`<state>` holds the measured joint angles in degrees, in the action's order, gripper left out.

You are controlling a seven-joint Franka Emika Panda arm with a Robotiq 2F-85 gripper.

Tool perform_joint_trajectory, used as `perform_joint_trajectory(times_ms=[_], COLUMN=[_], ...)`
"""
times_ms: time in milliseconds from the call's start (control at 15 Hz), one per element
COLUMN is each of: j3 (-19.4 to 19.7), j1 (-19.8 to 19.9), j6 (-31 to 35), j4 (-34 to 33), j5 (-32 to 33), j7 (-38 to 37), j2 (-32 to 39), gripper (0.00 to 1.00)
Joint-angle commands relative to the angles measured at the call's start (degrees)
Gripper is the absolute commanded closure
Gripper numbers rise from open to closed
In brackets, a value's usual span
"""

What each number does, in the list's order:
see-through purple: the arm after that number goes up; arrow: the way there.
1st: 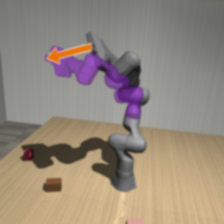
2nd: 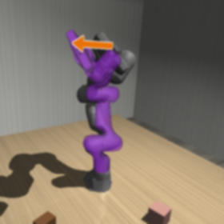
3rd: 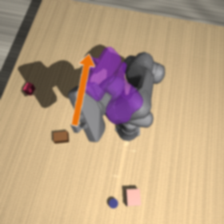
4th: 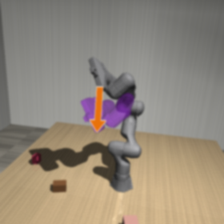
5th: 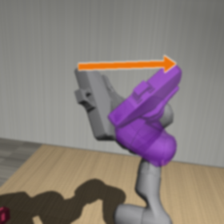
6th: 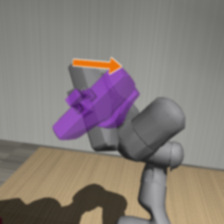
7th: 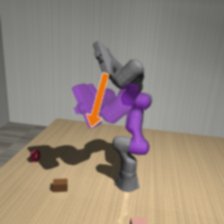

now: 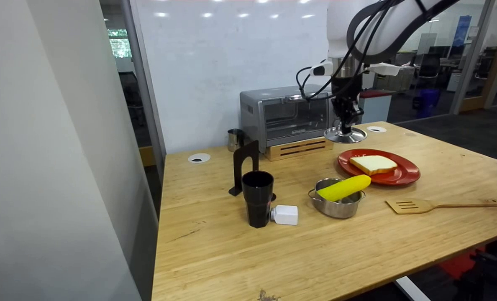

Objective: Take the banana toy from the red plate, place it in the pot, and then cover the pot with the lid

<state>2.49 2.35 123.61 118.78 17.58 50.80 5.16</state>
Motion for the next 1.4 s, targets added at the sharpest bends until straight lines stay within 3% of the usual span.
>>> perform_joint_trajectory(times_ms=[0, 667, 1333], j3=[-1.85, -5.46, -8.47], j1=[-0.89, -2.73, -4.73], j6=[-3.73, -10.69, -17.92], j4=[-3.74, -9.34, -11.65], j5=[-1.99, -2.97, -2.86], j7=[2.47, 2.81, 2.73], j2=[3.07, 10.74, 13.97], gripper=[0.99, 0.99, 0.99])
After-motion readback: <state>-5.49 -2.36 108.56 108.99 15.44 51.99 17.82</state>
